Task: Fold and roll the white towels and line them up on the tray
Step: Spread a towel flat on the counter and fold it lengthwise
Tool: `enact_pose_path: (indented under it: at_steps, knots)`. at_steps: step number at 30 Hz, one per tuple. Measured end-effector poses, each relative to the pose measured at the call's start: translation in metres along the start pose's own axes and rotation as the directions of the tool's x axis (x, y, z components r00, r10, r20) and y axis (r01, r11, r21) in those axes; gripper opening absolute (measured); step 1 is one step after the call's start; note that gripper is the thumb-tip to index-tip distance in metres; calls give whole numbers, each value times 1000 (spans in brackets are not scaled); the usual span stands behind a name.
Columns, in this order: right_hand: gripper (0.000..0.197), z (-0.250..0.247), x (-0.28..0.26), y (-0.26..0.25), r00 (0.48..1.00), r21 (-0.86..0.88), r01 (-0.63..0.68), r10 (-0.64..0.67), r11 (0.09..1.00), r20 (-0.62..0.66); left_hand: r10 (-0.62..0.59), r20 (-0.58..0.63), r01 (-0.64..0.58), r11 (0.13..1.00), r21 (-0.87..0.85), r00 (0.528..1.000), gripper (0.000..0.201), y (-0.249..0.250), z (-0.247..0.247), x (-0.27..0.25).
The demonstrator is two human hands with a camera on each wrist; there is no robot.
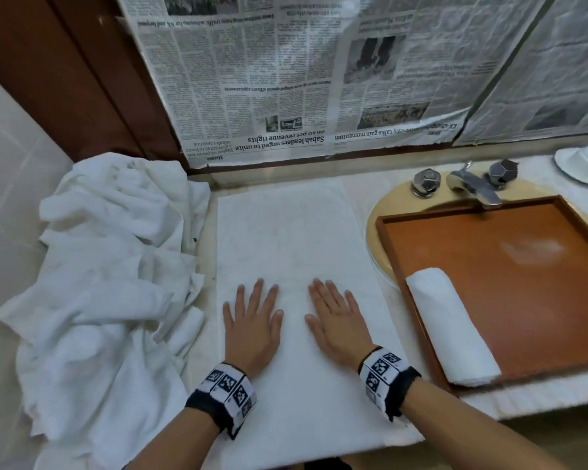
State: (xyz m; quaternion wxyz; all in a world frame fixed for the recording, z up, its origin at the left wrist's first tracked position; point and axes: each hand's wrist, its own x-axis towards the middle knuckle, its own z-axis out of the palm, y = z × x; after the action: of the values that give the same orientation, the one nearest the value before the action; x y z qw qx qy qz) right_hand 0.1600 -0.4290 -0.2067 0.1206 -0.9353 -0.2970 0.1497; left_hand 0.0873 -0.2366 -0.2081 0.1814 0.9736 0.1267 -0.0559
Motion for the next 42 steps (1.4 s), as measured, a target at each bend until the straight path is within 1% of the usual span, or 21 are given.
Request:
enact_pose_path:
  at_steps: [2, 5, 7, 10, 11, 12, 14, 16, 17, 19, 21, 23, 26, 27, 29, 30, 32, 34, 37, 39, 42]
  knots:
    - [69, 2, 19, -5, 998, 4, 56, -56, 998, -3, 15, 5, -15, 1000, -10, 1000, 66, 13, 3, 15]
    - [71, 1, 38, -2, 998, -27, 47, -46, 999, 35, -23, 18, 23, 1000, 16, 1000, 64, 17, 11, 27]
    - [69, -4, 41, 11, 999, -52, -4, 7, 999, 51, -61, 18, 61, 997, 38, 998, 62, 8, 14, 27]
    - [64, -18, 42, 32, 986, -26, -156, 158, 987, 62, -177, 22, 176, 983, 50, 984, 64, -14, 10, 25]
    - [63, -21, 44, 34, 982, -8, -177, 177, 984, 59, -211, 18, 210, 976, 50, 977, 64, -19, 8, 26]
    - [64, -24, 47, 33, 986, 4, -160, 159, 987, 53, -231, 21, 229, 972, 45, 973, 64, -21, 5, 29]
    - [68, -26, 55, 23, 997, -5, -52, 52, 999, 56, -212, 34, 211, 977, 27, 977, 64, -14, 1, 40]
    - [73, -22, 69, 8, 995, -23, 61, -59, 998, 85, -145, 40, 144, 989, 25, 989, 64, 1, 0, 57]
    - [73, -20, 78, 2, 992, -32, 96, -92, 995, 89, -116, 47, 115, 993, 29, 992, 65, 8, 0, 68]
    - [72, -21, 99, -5, 990, -43, 114, -110, 993, 91, -99, 68, 97, 995, 37, 993, 66, 16, 0, 91]
    - [68, -27, 118, 0, 991, -71, 79, -71, 994, 115, -101, 84, 98, 994, 48, 991, 64, 13, -2, 110]
    - [61, -32, 130, 17, 994, -91, 0, 9, 996, 106, -91, 87, 86, 994, 60, 992, 63, -1, -7, 121]
    - [61, -45, 138, 42, 987, -70, -118, 125, 991, 98, -122, 69, 117, 990, 79, 990, 63, -27, -16, 127]
    - [61, -48, 139, 46, 987, -57, -129, 134, 990, 90, -149, 60, 145, 987, 62, 987, 60, -33, -19, 128]
    - [62, -51, 146, 43, 994, -29, -89, 91, 996, 53, -177, 38, 177, 984, -9, 984, 57, -35, -24, 138]
    - [64, -52, 151, 36, 998, -23, -49, 50, 999, 47, -161, 34, 162, 986, -32, 986, 57, -31, -25, 144]
    - [72, -51, 164, 20, 998, -34, 27, -25, 999, 62, -94, 47, 96, 995, -26, 994, 58, -20, -25, 157]
    - [70, -49, 178, 11, 995, -61, 69, -64, 996, 82, -59, 64, 59, 998, 11, 996, 61, -13, -22, 168]
    - [60, -53, 197, 25, 993, -76, 20, -11, 997, 115, -128, 50, 127, 991, 33, 990, 59, -19, -22, 183]
    - [60, -59, 205, 44, 992, -90, -38, 49, 995, 116, -170, 44, 169, 985, 34, 984, 55, -31, -27, 194]
    - [63, -74, 212, 72, 985, -102, -121, 132, 987, 107, -218, 35, 217, 976, 28, 975, 56, -50, -37, 212]
